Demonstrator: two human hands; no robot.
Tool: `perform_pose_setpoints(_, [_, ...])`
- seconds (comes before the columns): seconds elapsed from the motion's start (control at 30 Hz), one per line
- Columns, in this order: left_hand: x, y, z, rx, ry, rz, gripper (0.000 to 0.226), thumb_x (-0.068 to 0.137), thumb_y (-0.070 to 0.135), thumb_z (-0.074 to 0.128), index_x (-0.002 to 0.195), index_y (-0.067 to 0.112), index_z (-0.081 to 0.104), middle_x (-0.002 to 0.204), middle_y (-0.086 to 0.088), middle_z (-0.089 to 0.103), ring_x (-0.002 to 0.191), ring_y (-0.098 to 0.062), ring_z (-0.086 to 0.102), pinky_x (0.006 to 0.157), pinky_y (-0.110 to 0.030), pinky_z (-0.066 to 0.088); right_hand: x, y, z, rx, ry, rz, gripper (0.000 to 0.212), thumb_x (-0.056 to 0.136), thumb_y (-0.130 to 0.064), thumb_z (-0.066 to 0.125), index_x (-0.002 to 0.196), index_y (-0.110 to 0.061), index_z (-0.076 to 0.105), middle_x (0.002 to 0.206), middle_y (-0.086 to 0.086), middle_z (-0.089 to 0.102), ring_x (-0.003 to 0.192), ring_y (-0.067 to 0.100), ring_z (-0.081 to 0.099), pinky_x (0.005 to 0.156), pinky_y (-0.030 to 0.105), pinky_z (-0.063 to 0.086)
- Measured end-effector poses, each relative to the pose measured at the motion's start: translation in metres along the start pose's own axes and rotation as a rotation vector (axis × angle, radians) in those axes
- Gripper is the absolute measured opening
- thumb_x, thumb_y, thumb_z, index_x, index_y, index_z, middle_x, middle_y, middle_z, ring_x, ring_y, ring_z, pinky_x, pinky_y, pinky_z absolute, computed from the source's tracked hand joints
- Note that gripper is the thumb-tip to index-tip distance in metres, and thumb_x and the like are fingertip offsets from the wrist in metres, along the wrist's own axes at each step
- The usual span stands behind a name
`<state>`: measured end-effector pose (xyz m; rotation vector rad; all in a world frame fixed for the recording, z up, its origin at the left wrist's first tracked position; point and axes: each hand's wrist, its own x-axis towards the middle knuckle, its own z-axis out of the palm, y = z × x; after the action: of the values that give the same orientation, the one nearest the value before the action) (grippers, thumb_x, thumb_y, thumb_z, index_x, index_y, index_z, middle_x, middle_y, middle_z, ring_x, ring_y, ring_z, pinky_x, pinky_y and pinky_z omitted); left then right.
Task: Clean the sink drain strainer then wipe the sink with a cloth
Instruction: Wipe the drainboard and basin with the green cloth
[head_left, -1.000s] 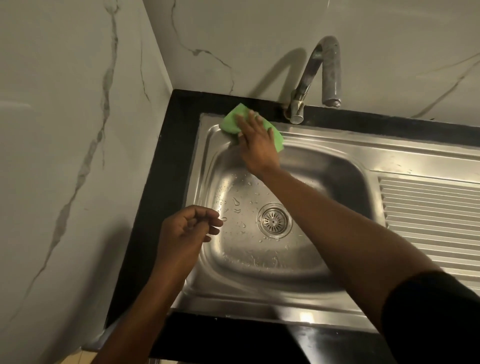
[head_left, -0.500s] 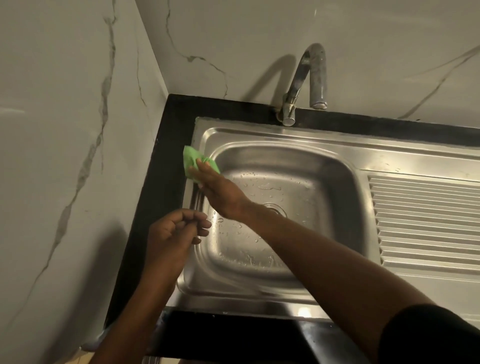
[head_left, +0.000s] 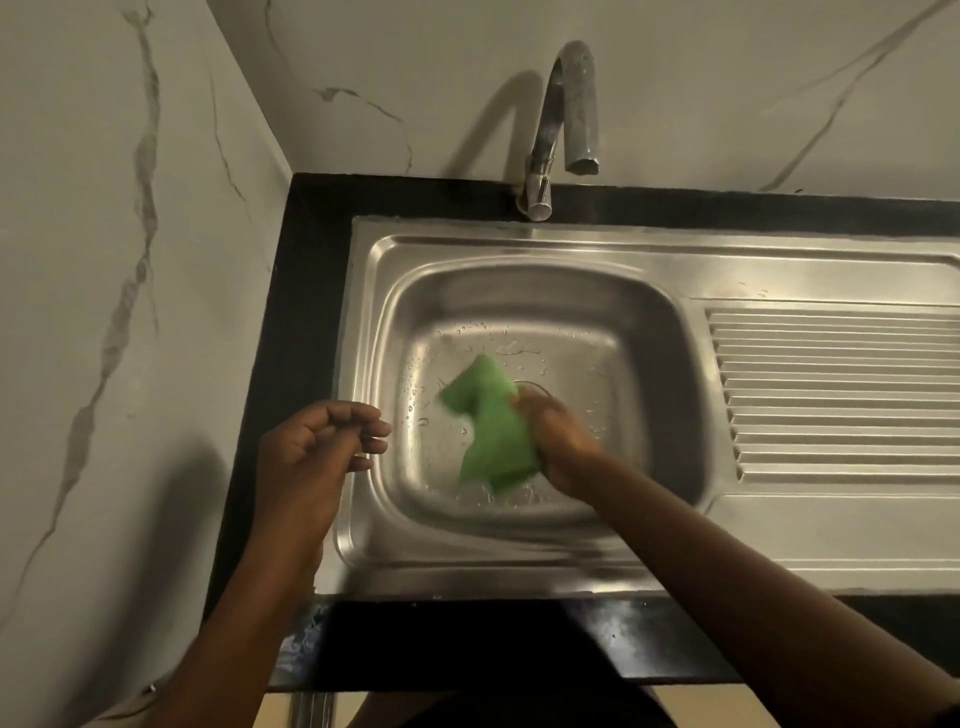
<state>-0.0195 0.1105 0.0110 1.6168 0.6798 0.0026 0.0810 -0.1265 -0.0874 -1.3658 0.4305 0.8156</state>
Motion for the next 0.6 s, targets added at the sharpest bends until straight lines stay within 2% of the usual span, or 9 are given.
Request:
perform_pose_setpoints(0.13, [-0.002, -0.007, -0.004, 0.009, 0.018, -0.007, 0.034, 0.097, -0.006, 0.053, 0.096, 0.016, 0.079, 0.091, -0.005, 0.082, 0.087, -0.027, 0.078, 0.077, -0.034, 0.060, 0.058, -0.026, 0.028, 0.238, 0.187, -0.052, 0.039, 0.108, -0.019, 0.049, 0.146, -0.009, 0.051, 0.108, 0.014, 0.057, 0.099, 0.035, 0.059, 0.082, 0.047, 0.054])
perform_pose_setpoints(0.23, [-0.003, -0.014, -0.008, -0.004, 0.034, -0.005, 0.035, 0.094, -0.007, 0.053, 0.094, 0.016, 0.079, 0.090, -0.007, 0.082, 0.084, -0.025, 0.077, 0.078, -0.037, 0.060, 0.080, -0.040, 0.088, 0.091, 0.122, -0.020, 0.043, 0.108, -0.018, 0.048, 0.151, -0.021, 0.051, 0.085, 0.002, 0.054, 0.074, 0.024, 0.055, 0.061, 0.036, 0.049])
perform_pose_setpoints(0.27, [-0.003, -0.016, -0.009, -0.010, 0.041, -0.002, 0.035, 0.092, -0.006, 0.054, 0.093, 0.018, 0.080, 0.090, -0.008, 0.082, 0.085, -0.025, 0.077, 0.079, -0.038, 0.060, 0.083, -0.044, 0.112, 0.067, 0.063, 0.001, 0.046, 0.108, -0.022, 0.047, 0.154, -0.025, 0.046, 0.090, 0.003, 0.058, 0.081, 0.026, 0.060, 0.067, 0.038, 0.053])
perform_pose_setpoints(0.3, [-0.003, -0.017, -0.011, -0.013, 0.047, 0.005, 0.034, 0.090, -0.001, 0.054, 0.092, 0.020, 0.080, 0.090, -0.008, 0.082, 0.085, -0.025, 0.077, 0.080, -0.039, 0.060, 0.085, -0.047, 0.136, 0.042, 0.009, 0.004, 0.052, 0.109, -0.028, 0.047, 0.160, -0.028, 0.035, 0.109, 0.008, 0.062, 0.103, 0.031, 0.062, 0.085, 0.045, 0.056])
perform_pose_setpoints(0.33, [-0.003, -0.018, -0.013, -0.014, 0.053, 0.010, 0.032, 0.088, 0.004, 0.055, 0.091, 0.022, 0.081, 0.090, -0.007, 0.082, 0.086, -0.026, 0.078, 0.079, -0.037, 0.061, 0.086, -0.048, 0.156, 0.014, -0.028, -0.005, 0.063, 0.109, -0.038, 0.045, 0.165, -0.031, 0.017, 0.139, 0.011, 0.054, 0.130, 0.035, 0.054, 0.107, 0.053, 0.048])
perform_pose_setpoints(0.37, [-0.004, -0.018, -0.015, -0.014, 0.058, 0.015, 0.031, 0.085, 0.009, 0.055, 0.090, 0.024, 0.081, 0.091, -0.006, 0.082, 0.087, -0.025, 0.079, 0.077, -0.033, 0.062, 0.083, -0.050, 0.172, -0.019, -0.044, -0.020, 0.075, 0.108, -0.050, 0.043, 0.166, -0.031, -0.001, 0.165, 0.009, 0.032, 0.150, 0.034, 0.035, 0.121, 0.057, 0.033])
perform_pose_setpoints(0.4, [-0.005, -0.017, -0.016, -0.015, 0.065, 0.020, 0.030, 0.084, 0.012, 0.055, 0.090, 0.025, 0.081, 0.091, -0.004, 0.082, 0.087, -0.024, 0.079, 0.074, -0.028, 0.062, 0.079, -0.051, 0.182, -0.054, -0.039, -0.041, 0.085, 0.105, -0.060, 0.040, 0.164, -0.030, -0.013, 0.174, 0.005, 0.009, 0.159, 0.032, 0.018, 0.126, 0.058, 0.021])
perform_pose_setpoints(0.47, [-0.007, -0.017, -0.017, -0.023, 0.068, 0.019, 0.029, 0.084, 0.014, 0.055, 0.092, 0.024, 0.081, 0.091, -0.004, 0.082, 0.087, -0.023, 0.080, 0.072, -0.024, 0.062, 0.070, -0.047, 0.184, -0.118, -0.033, -0.060, 0.094, 0.102, -0.070, 0.037, 0.163, -0.028, -0.021, 0.175, 0.003, -0.006, 0.161, 0.030, 0.006, 0.129, 0.055, 0.013])
perform_pose_setpoints(0.6, [-0.005, -0.015, -0.015, -0.043, 0.075, -0.003, 0.029, 0.084, 0.010, 0.056, 0.094, 0.021, 0.081, 0.092, -0.007, 0.082, 0.090, -0.027, 0.079, 0.080, -0.036, 0.060, 0.040, -0.017, 0.163, -0.261, -0.175, 0.056, 0.107, 0.094, -0.077, 0.043, 0.166, -0.018, -0.010, 0.174, 0.010, 0.014, 0.157, 0.031, 0.024, 0.125, 0.047, 0.022])
